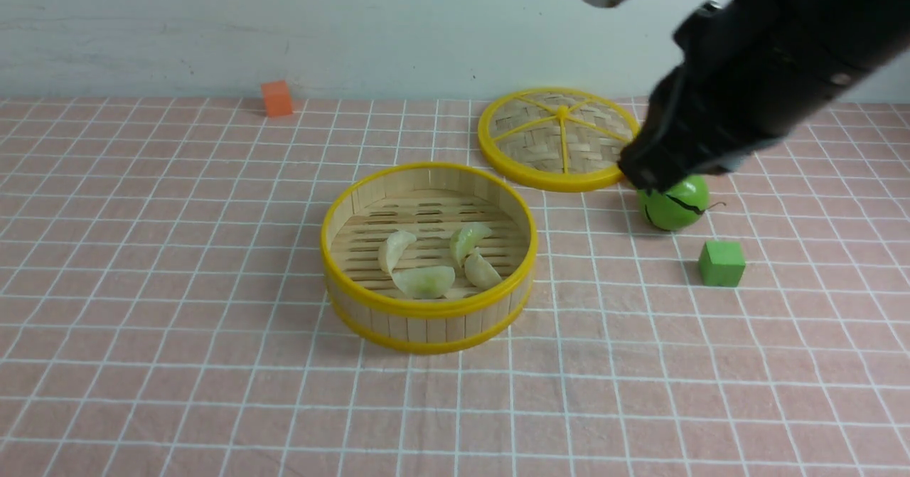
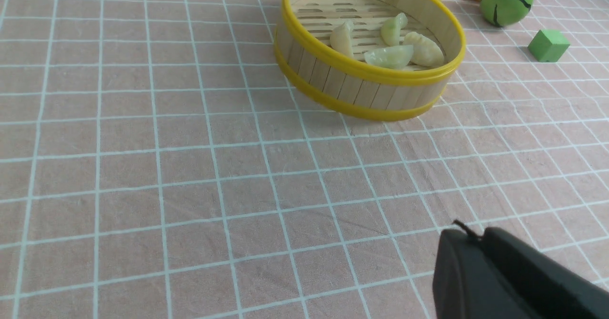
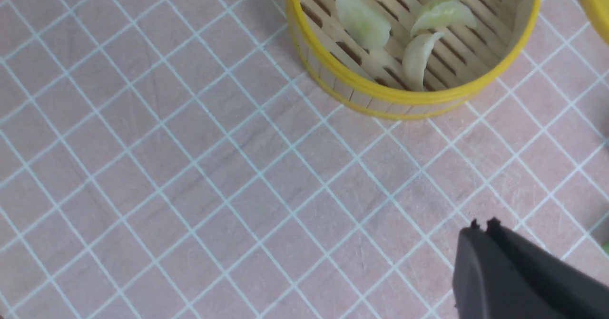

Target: Put the dumplings into the steamer on the table with the pink tablecloth.

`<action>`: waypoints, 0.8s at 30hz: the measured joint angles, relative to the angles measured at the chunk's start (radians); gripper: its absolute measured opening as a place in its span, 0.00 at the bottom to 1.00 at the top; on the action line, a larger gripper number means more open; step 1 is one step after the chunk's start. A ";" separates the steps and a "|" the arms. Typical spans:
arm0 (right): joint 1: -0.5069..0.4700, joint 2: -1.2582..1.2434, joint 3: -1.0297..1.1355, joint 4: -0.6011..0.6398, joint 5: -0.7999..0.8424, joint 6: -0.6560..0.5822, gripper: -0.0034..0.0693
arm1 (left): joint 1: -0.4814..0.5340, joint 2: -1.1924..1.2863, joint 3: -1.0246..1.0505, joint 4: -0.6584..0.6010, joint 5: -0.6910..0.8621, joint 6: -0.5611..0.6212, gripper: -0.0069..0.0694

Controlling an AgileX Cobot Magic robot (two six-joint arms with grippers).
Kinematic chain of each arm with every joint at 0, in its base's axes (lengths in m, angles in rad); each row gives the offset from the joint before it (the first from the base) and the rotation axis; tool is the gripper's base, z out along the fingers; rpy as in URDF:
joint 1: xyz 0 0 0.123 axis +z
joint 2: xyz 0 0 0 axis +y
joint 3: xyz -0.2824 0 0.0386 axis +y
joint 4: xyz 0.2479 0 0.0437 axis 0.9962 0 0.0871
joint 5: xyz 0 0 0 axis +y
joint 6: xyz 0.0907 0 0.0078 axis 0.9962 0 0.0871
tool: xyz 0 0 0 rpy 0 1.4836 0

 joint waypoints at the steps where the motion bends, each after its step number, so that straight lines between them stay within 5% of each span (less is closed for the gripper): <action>1: 0.000 -0.061 0.063 0.010 -0.057 0.000 0.02 | 0.000 0.000 0.000 0.000 0.000 -0.001 0.15; 11: 0.000 -0.553 0.518 0.039 -0.515 -0.001 0.03 | 0.000 0.000 0.000 0.000 0.003 -0.001 0.17; 24: 0.000 -0.867 0.715 0.039 -0.510 -0.001 0.05 | 0.000 0.000 0.000 0.000 0.003 -0.001 0.19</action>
